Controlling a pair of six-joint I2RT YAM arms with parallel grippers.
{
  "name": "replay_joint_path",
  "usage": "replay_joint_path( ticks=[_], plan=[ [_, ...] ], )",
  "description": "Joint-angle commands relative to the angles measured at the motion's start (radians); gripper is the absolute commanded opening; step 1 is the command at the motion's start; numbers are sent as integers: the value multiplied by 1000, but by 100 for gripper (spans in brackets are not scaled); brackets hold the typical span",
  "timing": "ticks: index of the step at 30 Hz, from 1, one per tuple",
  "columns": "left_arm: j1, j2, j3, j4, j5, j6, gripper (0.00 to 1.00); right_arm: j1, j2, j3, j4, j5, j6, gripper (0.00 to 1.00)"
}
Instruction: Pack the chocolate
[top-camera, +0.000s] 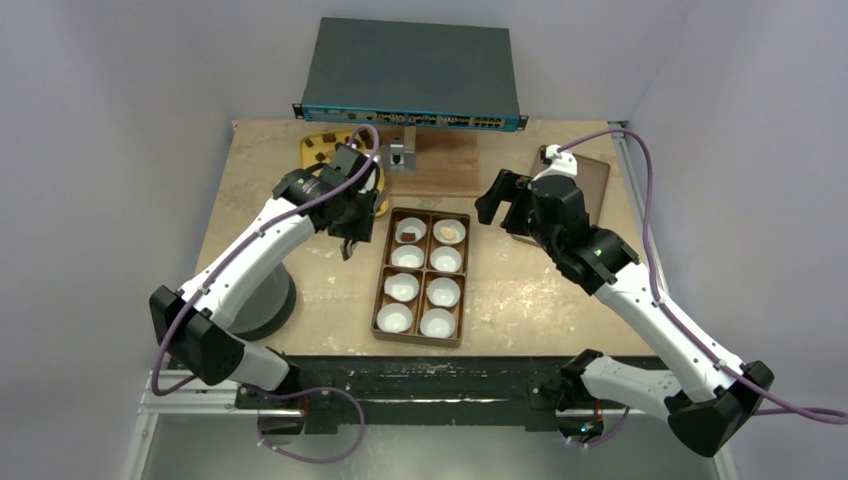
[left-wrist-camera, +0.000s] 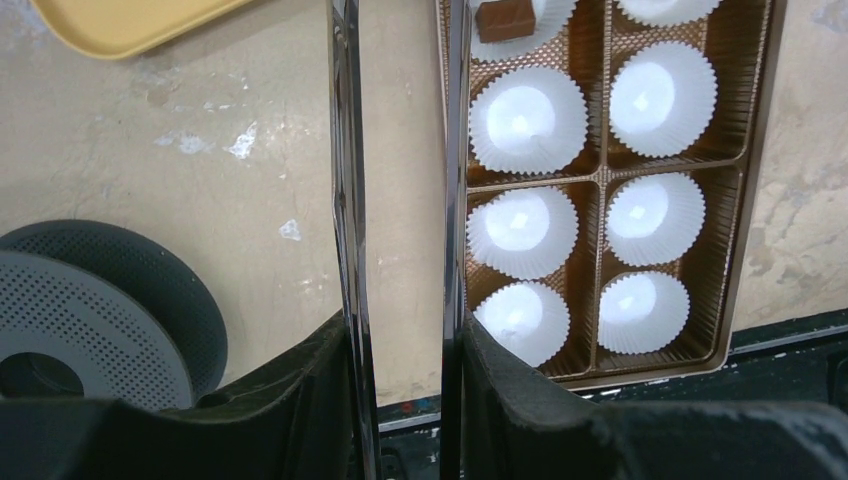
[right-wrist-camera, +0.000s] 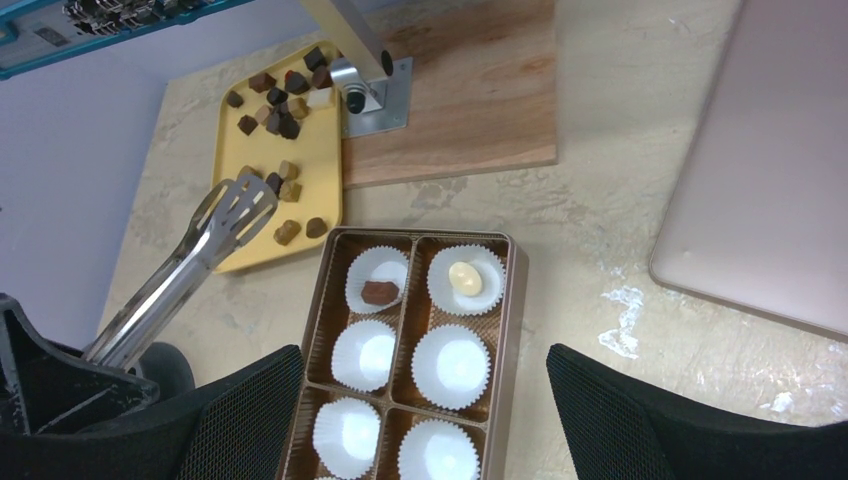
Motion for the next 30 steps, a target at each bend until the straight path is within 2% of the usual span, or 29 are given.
replay_joint_path(
  ticks=[1,30],
  plan=[
    [29,-1,-15,18,3,29,36,0,4,27,21,-6,-14,89],
    [151,220,-21,123,32,78,34,-1,-3,9,20,-4,-13,89]
  ],
)
